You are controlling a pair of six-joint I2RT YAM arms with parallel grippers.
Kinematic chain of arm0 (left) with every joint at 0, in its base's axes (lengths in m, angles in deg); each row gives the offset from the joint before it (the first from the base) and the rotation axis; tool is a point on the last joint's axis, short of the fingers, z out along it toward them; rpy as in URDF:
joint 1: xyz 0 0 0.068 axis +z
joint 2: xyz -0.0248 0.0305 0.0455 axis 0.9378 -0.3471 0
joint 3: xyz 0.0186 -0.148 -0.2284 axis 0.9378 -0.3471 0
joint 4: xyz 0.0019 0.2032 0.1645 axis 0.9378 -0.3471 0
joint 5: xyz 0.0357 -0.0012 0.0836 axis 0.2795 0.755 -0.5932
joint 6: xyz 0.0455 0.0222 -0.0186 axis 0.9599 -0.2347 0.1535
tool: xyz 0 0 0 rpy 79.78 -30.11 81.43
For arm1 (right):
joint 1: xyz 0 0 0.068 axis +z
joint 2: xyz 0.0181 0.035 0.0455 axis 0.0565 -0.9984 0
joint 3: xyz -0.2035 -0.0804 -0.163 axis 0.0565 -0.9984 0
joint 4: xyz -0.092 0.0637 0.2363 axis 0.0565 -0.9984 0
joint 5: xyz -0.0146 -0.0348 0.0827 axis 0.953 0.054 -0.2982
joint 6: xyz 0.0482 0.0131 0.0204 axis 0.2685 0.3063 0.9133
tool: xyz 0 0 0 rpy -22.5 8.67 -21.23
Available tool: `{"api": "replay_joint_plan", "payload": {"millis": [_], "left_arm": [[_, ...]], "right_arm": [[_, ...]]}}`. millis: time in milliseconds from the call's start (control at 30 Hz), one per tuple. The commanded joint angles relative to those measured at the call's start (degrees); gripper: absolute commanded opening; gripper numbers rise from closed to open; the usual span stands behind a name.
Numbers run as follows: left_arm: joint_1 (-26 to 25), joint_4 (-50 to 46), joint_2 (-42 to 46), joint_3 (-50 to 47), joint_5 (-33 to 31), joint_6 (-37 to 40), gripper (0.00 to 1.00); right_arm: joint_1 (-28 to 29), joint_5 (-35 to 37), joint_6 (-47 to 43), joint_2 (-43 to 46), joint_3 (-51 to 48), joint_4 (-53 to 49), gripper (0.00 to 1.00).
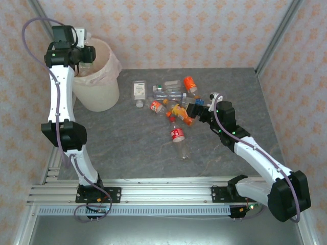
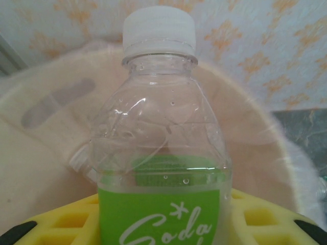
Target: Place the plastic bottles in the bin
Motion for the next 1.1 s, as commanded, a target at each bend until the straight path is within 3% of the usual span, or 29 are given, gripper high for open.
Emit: {"api": "replay_joint_plan", "payload": {"millis": [0, 367, 533, 800, 900, 1067], "left_arm": [[1.2, -3.92, -1.57, 2.23, 7.32, 1.64, 0.48], [3.36, -7.11, -7.18, 3.91, 17.47, 0.51, 0.61], [3.43, -5.61, -7.09, 4.04, 19.42, -1.14, 0.74], [3.24, -1.59, -5.25, 4.75, 23.9, -6.9, 0.8], [2.38, -1.19, -4.37, 4.7, 22.32, -8.89, 0.86], [-1.73, -0.88, -1.83, 4.51, 11.23, -9.97, 1.0]], "right_arm": [[0.35, 1.23, 0.73, -0.49, 1.14, -0.65, 0.99], [0.37, 1.57, 2.5, -3.37, 2.94, -1.33, 0.99], [0.41, 1.22, 2.91, -4.27, 3.59, -1.08, 0.99], [0.37, -0.07, 1.89, -4.35, 3.0, -1.06, 0.99], [0.37, -1.82, 1.02, -4.33, 2.4, -1.12, 0.99], [0.44, -2.38, -0.07, -4.25, 1.68, -4.16, 0.99]]}}
